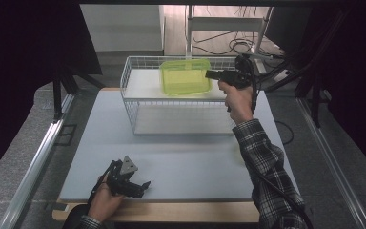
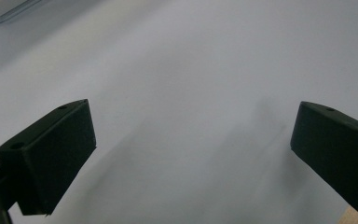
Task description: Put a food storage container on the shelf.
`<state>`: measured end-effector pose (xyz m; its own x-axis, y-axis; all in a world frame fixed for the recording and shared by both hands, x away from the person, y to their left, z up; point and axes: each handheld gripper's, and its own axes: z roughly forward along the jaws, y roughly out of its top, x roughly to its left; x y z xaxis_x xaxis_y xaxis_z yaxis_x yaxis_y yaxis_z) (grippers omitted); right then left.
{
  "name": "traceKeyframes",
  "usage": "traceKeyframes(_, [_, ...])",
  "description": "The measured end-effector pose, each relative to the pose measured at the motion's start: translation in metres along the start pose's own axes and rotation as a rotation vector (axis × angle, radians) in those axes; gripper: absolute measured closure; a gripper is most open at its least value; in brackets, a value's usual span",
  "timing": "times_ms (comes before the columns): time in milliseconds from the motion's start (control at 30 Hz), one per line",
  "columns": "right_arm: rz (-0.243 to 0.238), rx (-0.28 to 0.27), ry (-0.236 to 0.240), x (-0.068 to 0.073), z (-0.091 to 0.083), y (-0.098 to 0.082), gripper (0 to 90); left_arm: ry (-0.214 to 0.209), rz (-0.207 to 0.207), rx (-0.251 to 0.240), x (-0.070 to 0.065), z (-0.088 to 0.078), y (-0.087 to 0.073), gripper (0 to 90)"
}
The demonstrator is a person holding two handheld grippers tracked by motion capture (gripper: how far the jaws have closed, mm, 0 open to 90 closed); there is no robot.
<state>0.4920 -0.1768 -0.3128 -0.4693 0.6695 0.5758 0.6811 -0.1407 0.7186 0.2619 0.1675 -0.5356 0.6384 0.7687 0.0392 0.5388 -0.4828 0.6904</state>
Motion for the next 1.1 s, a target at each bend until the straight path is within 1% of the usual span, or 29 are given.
traceKeyframes(100, [0.001, -0.007, -0.018, -0.003, 0.002, -0.001, 80.0, 0.000, 0.001, -0.001, 0.000, 0.000, 0.000, 0.0])
traceKeyframes(200, [0.015, -0.013, -0.015, -0.006, 0.004, -0.002, 79.9, 0.001, 0.002, -0.001, 0.000, 0.000, 0.000, 0.0])
traceKeyframes(300, [0.012, -0.010, -0.018, -0.007, 0.006, -0.002, 79.5, 0.002, 0.007, 0.002, 0.000, 0.000, 0.000, 0.0])
traceKeyframes(400, [0.005, -0.011, -0.024, -0.008, 0.006, -0.002, 78.5, 0.004, 0.001, -0.001, 0.000, 0.000, 0.000, 0.0])
traceKeyframes(667, [-0.048, 0.001, -0.083, -0.005, 0.011, 0.001, 74.7, 0.005, 0.008, 0.005, 0.000, 0.000, -0.001, 0.0])
traceKeyframes(833, [-0.104, 0.014, -0.136, -0.002, 0.016, 0.004, 72.7, 0.005, 0.008, 0.005, 0.001, 0.000, -0.001, 0.0])
traceKeyframes(967, [-0.105, 0.024, -0.139, -0.003, 0.020, 0.006, 71.3, 0.004, 0.009, 0.005, 0.000, 0.000, -0.001, 0.0])
traceKeyframes(1100, [-0.119, 0.028, -0.147, -0.005, 0.023, 0.005, 66.4, 0.005, 0.010, 0.005, 0.000, 0.000, -0.001, 0.0])
